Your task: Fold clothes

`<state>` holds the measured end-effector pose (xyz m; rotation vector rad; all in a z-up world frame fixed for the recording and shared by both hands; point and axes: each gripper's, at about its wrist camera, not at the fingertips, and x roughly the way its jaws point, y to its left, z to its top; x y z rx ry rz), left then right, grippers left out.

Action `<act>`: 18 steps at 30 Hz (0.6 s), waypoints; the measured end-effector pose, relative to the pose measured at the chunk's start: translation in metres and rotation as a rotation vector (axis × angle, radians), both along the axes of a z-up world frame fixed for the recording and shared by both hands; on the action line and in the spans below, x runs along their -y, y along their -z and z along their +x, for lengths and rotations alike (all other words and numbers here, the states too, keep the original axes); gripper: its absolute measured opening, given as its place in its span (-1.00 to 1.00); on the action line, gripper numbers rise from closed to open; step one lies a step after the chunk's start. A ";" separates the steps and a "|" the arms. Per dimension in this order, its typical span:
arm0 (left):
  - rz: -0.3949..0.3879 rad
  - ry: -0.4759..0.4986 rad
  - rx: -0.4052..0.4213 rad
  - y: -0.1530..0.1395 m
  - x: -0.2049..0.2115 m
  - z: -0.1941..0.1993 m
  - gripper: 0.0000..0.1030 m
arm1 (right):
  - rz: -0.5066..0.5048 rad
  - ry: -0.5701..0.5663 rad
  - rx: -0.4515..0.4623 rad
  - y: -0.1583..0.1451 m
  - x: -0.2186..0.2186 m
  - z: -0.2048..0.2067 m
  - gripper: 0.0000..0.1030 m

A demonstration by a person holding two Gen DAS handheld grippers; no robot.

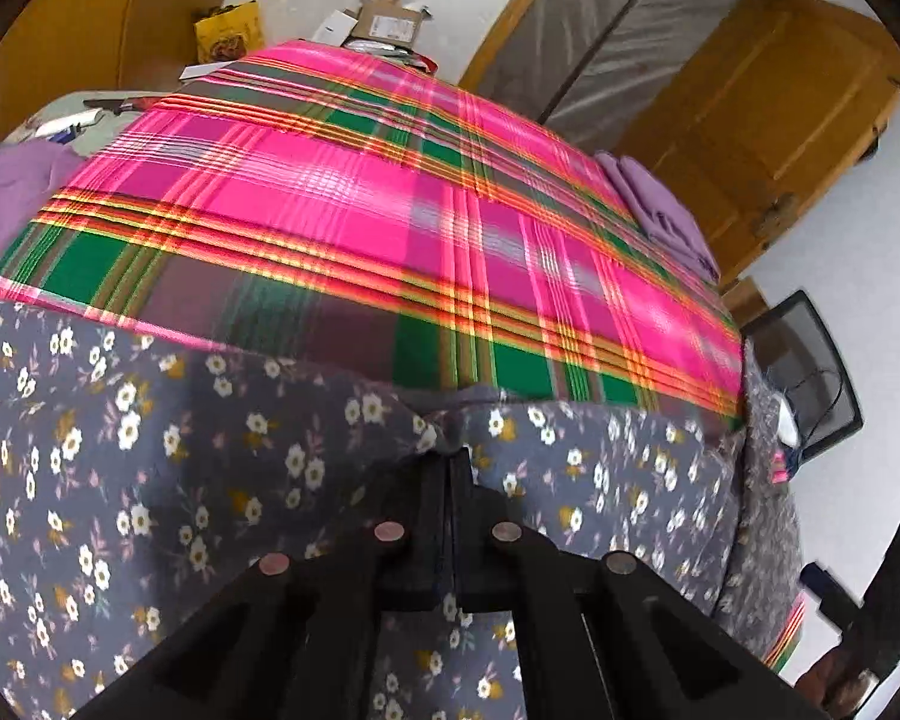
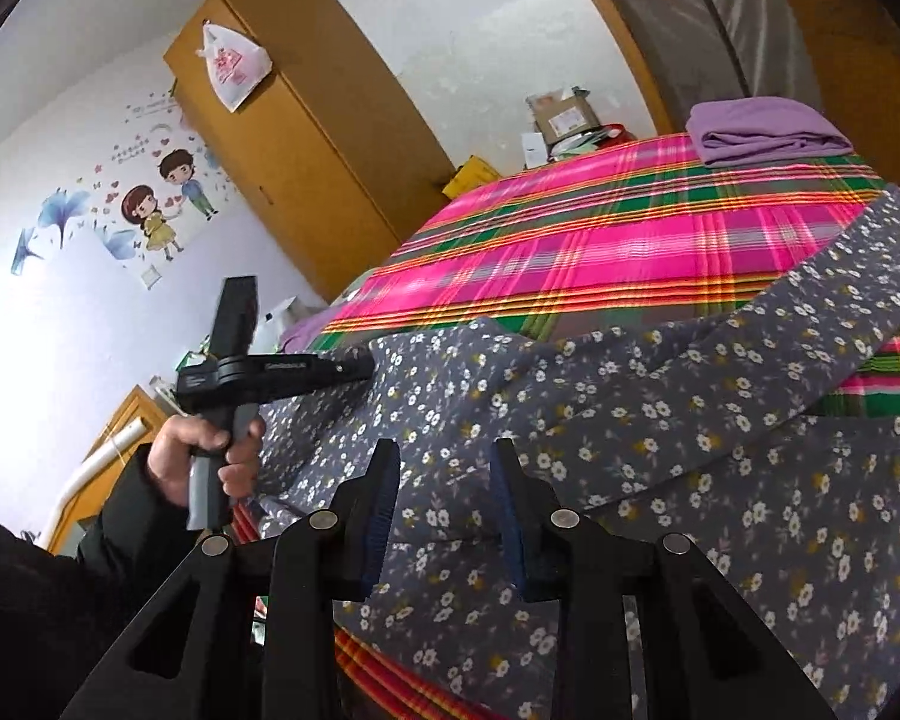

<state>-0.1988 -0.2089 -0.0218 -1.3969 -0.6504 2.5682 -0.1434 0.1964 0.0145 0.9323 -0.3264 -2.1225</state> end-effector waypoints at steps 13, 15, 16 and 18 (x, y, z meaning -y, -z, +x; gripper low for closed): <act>-0.012 0.041 -0.031 0.002 0.005 0.062 -0.95 | -0.015 0.054 0.001 0.003 -0.013 0.000 -0.38; -0.001 0.053 -0.039 0.002 0.006 0.082 -0.95 | -0.014 0.051 0.005 0.005 -0.014 0.000 -0.38; 0.005 0.055 -0.041 0.002 0.007 0.089 -0.95 | -0.011 0.049 0.004 0.005 -0.013 0.001 -0.38; 0.022 0.065 -0.043 0.003 0.003 0.100 -0.95 | 0.002 0.040 0.000 0.006 -0.011 0.001 -0.38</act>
